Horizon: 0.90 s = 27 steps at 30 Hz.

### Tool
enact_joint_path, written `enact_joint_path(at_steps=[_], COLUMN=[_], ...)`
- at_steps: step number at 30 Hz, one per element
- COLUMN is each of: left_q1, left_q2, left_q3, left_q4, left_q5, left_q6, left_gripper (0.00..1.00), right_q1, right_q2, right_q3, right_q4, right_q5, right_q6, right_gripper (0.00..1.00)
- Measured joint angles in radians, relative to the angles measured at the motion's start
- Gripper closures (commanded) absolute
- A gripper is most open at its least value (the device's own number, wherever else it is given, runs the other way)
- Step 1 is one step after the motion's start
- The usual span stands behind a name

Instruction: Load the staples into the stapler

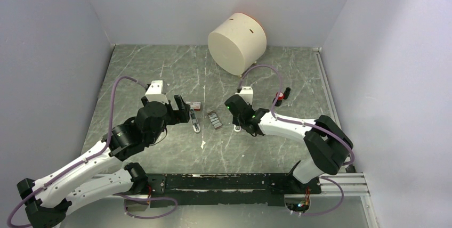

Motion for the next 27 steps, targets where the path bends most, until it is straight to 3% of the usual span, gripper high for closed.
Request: enact_joint_path(at_steps=[21, 27], left_q1=[0.000, 0.000], left_q2=[0.000, 0.000], left_q3=[0.000, 0.000], left_q4=[0.000, 0.000], left_q5=[0.000, 0.000], left_q6=[0.000, 0.000], left_gripper=[0.04, 0.04], right_q1=[0.000, 0.000], right_q2=[0.000, -0.002], right_q3=[-0.025, -0.026], right_q4=[0.001, 0.001], right_q5=[-0.034, -0.039], right_q6=[0.005, 0.005], right_gripper=[0.75, 0.69])
